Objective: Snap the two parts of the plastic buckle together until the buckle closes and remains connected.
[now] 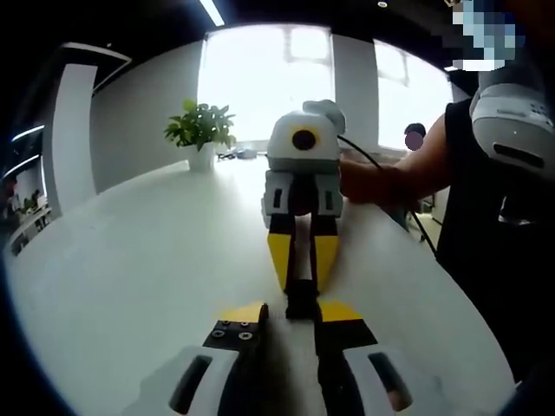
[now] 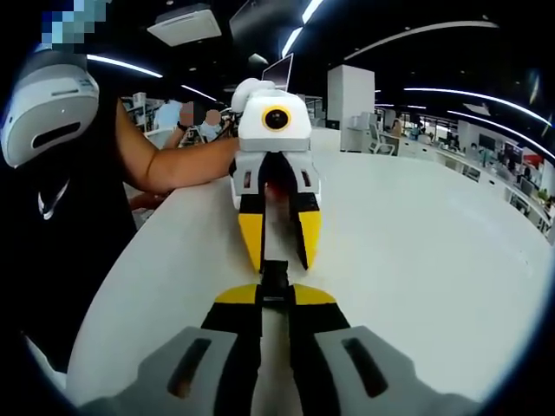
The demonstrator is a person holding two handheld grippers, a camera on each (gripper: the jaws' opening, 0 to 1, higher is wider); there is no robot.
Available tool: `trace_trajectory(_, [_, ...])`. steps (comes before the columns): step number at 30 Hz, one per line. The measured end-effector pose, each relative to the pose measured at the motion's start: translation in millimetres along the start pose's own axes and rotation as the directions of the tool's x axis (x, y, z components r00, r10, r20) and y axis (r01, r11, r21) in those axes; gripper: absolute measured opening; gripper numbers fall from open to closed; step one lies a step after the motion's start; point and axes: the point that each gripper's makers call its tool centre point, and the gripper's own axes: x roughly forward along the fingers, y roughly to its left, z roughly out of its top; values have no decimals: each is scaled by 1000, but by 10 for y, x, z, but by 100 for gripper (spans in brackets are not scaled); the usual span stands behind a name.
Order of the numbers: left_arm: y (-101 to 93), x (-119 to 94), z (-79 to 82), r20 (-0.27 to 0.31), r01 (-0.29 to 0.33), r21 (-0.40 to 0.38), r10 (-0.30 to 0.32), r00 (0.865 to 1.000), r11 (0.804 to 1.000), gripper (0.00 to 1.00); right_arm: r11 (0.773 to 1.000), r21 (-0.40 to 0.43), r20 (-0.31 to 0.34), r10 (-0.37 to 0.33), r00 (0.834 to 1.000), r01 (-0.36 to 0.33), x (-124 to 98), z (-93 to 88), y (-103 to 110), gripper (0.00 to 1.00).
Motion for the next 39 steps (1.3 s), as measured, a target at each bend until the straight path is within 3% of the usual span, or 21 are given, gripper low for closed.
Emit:
trace_trajectory(3, [57,-49,50,22,-35,16,35,999,999,30,1000,2,3,-4,1000,4,-5,7,-12,9])
trace_trajectory(6, [91,-92,92,36,-56,21,55,998,998,30,1000,5,3,0,1000,0,-1,2,-11,9])
trace_trajectory(11, [239,-165,196,102,-128,27,125,987,991,64,1000,7,2,-2,1000,2,1,6,-23,9])
trace_trajectory(15, [389,-233,215,114,-201,36,196,974,979,78,1000,8,3,-5,1000,5,-1,10,-33,9])
trace_trajectory(18, [730,-340,196,114,-361,3,358,927,933,99,1000,10,4,-10,1000,10,-3,8,-50,9])
trace_trajectory(21, [975,-509,102,77,-477,-14,476,876,879,99,1000,11,5,-21,1000,21,-9,9,-78,9])
trace_trajectory(23, [1066,-620,146,108,-519,-30,519,848,854,100,999,12,7,-30,1000,30,-16,13,-100,9])
trace_trajectory(25, [1135,-726,182,131,-544,-98,553,823,833,100,999,14,12,-39,999,39,-24,24,-119,9])
trace_trajectory(26, [1188,-805,219,152,-568,-109,579,801,815,100,999,17,13,-40,999,39,-26,26,-121,9])
trace_trajectory(28, [1250,-912,246,169,-604,-109,613,772,790,100,999,22,14,-48,999,47,-29,32,-135,9])
trace_trajectory(30, [1252,-960,253,176,-600,-122,612,771,791,100,998,25,18,-61,998,60,-40,48,-159,9])
trace_trajectory(32, [1278,-1011,272,190,-614,-132,628,755,778,99,997,30,28,-79,997,78,-63,79,-193,9])
trace_trajectory(35, [1252,-1008,284,206,-587,-161,609,766,793,100,994,32,36,-108,994,106,-93,116,-237,9])
trace_trajectory(39, [1280,-1035,289,211,-600,-162,622,754,783,99,991,38,45,-131,990,130,-119,147,-275,10])
